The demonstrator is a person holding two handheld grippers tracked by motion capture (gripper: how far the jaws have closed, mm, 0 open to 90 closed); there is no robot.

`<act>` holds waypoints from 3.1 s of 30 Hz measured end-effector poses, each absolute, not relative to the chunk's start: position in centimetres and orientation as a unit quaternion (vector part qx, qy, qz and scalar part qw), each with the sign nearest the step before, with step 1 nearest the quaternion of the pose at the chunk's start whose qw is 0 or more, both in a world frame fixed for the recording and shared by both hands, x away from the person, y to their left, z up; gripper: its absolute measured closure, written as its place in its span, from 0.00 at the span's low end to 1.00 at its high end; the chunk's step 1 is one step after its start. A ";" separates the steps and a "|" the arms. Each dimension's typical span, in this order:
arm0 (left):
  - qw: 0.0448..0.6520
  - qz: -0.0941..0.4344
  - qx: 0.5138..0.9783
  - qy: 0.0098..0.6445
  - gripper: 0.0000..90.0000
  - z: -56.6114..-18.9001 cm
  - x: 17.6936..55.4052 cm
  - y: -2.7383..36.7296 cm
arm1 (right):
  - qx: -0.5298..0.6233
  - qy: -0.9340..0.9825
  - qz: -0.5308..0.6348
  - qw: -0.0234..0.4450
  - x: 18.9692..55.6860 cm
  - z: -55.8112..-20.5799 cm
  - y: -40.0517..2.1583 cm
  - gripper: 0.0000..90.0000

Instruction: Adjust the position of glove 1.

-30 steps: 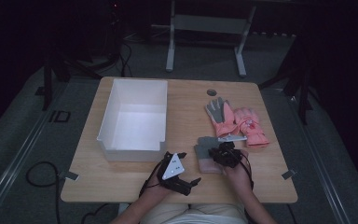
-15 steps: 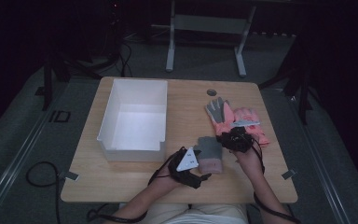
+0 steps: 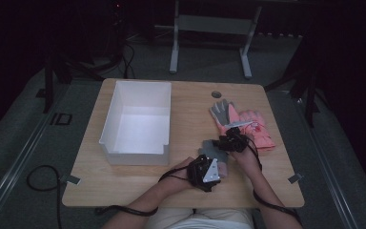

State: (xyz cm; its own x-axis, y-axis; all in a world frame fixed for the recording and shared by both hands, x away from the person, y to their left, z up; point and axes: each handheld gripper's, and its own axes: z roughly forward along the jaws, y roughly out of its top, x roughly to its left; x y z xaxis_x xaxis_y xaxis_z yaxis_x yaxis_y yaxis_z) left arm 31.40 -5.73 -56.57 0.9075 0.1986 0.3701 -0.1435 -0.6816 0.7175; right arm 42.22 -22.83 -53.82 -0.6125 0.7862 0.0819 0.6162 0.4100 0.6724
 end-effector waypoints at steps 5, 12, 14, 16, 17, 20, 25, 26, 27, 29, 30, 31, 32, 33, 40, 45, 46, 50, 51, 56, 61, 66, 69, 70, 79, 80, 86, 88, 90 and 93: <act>0.390 0.218 0.894 0.035 0.31 -57.4 32.4 -5.5 | 0.420 0.840 0.328 0.100 42.9 -54.9 -23.3 0.50; 0.396 0.197 0.896 0.046 0.52 -57.1 32.7 -5.2 | 0.430 0.835 0.336 0.065 43.0 -55.1 -23.5 0.61; 0.402 0.186 0.895 0.056 0.68 -56.7 32.9 -5.0 | 0.433 0.834 0.339 0.053 43.0 -55.1 -23.6 0.69; 0.400 0.174 0.898 0.062 0.70 -56.4 33.1 -4.9 | 0.437 0.832 0.339 0.038 43.0 -55.1 -23.5 0.75; 0.398 0.170 0.899 0.065 0.73 -56.3 33.2 -4.9 | 0.443 0.830 0.337 0.033 43.0 -54.9 -23.3 0.78; 0.390 0.159 0.904 0.068 0.75 -55.8 33.3 -4.9 | 0.442 0.831 0.334 0.040 42.7 -54.7 -23.2 0.80; 0.382 0.152 0.909 0.064 0.76 -54.8 33.2 -4.6 | 0.431 0.833 0.343 0.053 42.0 -53.4 -22.8 0.81; 0.384 0.151 0.909 0.065 0.76 -54.5 33.2 -4.6 | 0.428 0.832 0.348 0.054 41.9 -53.0 -22.8 0.81; 0.384 0.153 0.908 0.067 0.76 -54.1 33.1 -4.5 | 0.424 0.834 0.349 0.057 41.8 -52.6 -22.7 0.81; 0.382 0.158 0.908 0.063 0.76 -53.3 32.9 -4.5 | 0.420 0.833 0.354 0.061 41.7 -51.9 -22.7 0.81; 0.382 0.157 0.909 0.063 0.76 -52.8 32.9 -4.5 | 0.419 0.833 0.357 0.061 41.6 -51.5 -22.7 0.81; 0.381 0.158 0.909 0.062 0.76 -52.4 32.9 -4.5 | 0.416 0.833 0.359 0.064 41.5 -51.1 -22.7 0.81; 0.381 0.157 0.909 0.062 0.76 -51.9 32.8 -4.5 | 0.415 0.832 0.362 0.066 41.4 -50.7 -22.7 0.81; 0.378 0.161 0.910 0.059 0.76 -51.5 32.8 -4.5 | 0.412 0.832 0.364 0.067 41.3 -50.3 -22.8 0.81; 0.373 0.183 0.908 0.051 0.76 -48.3 31.7 -4.1 | 0.394 0.827 0.396 0.072 40.5 -47.0 -22.9 0.81; 0.373 0.188 0.907 0.046 0.76 -46.0 31.7 -3.2 | 0.383 0.824 0.411 0.072 40.5 -45.6 -22.6 0.81; 0.371 0.187 0.909 0.045 0.76 -45.6 31.7 -3.0 | 0.382 0.824 0.413 0.070 40.5 -45.2 -22.5 0.81; 0.368 0.190 0.909 0.043 0.76 -44.3 32.1 -2.3 | 0.371 0.827 0.417 0.065 41.0 -44.1 -22.0 0.81; 0.366 0.193 0.909 0.041 0.76 -43.9 32.1 -2.1 | 0.366 0.828 0.420 0.068 41.2 -43.4 -21.6 0.81; 0.362 0.196 0.911 0.041 0.76 -42.1 32.8 -0.6 | 0.355 0.829 0.425 0.079 41.5 -41.9 -20.3 0.81; 0.355 0.207 0.910 0.045 0.76 -41.0 33.2 1.7 | 0.340 0.831 0.432 0.084 42.3 -40.7 -18.0 0.81; 0.349 0.219 0.910 0.058 0.76 -40.6 33.6 3.9 | 0.327 0.835 0.435 0.082 43.4 -40.0 -14.8 0.81; 0.345 0.219 0.910 0.065 0.76 -40.4 33.8 5.4 | 0.322 0.838 0.433 0.078 43.8 -39.8 -13.5 0.81; 0.342 0.221 0.911 0.068 0.76 -40.4 33.9 5.8 | 0.319 0.840 0.432 0.077 44.0 -39.7 -12.9 0.81; 0.326 0.230 0.913 0.087 0.76 -39.9 33.9 9.5 | 0.298 0.849 0.432 0.065 45.0 -39.2 -8.4 0.81; 0.328 0.230 0.912 0.090 0.76 -39.9 34.0 10.0 | 0.296 0.849 0.432 0.064 45.0 -39.1 -7.9 0.81; 0.317 0.240 0.912 0.101 0.76 -39.8 33.8 11.9 | 0.286 0.851 0.436 0.064 45.2 -39.0 -5.5 0.81; 0.312 0.242 0.913 0.106 0.76 -39.9 33.8 13.0 | 0.282 0.853 0.435 0.063 45.3 -38.9 -4.2 0.81; 0.309 0.242 0.913 0.110 0.76 -40.0 33.9 13.8 | 0.280 0.854 0.435 0.060 45.4 -38.9 -3.3 0.81; 0.303 0.243 0.914 0.114 0.76 -40.3 34.1 14.9 | 0.273 0.857 0.434 0.056 45.7 -39.1 -1.8 0.81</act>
State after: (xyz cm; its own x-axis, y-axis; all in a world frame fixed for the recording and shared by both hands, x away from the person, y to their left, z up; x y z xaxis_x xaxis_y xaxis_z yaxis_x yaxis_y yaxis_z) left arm 34.09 14.88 -40.34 0.8561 0.3564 0.3743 0.0623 -0.7901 0.6098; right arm 45.73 -1.80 -39.09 -0.8447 0.5165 0.1402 0.4187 0.4746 0.7743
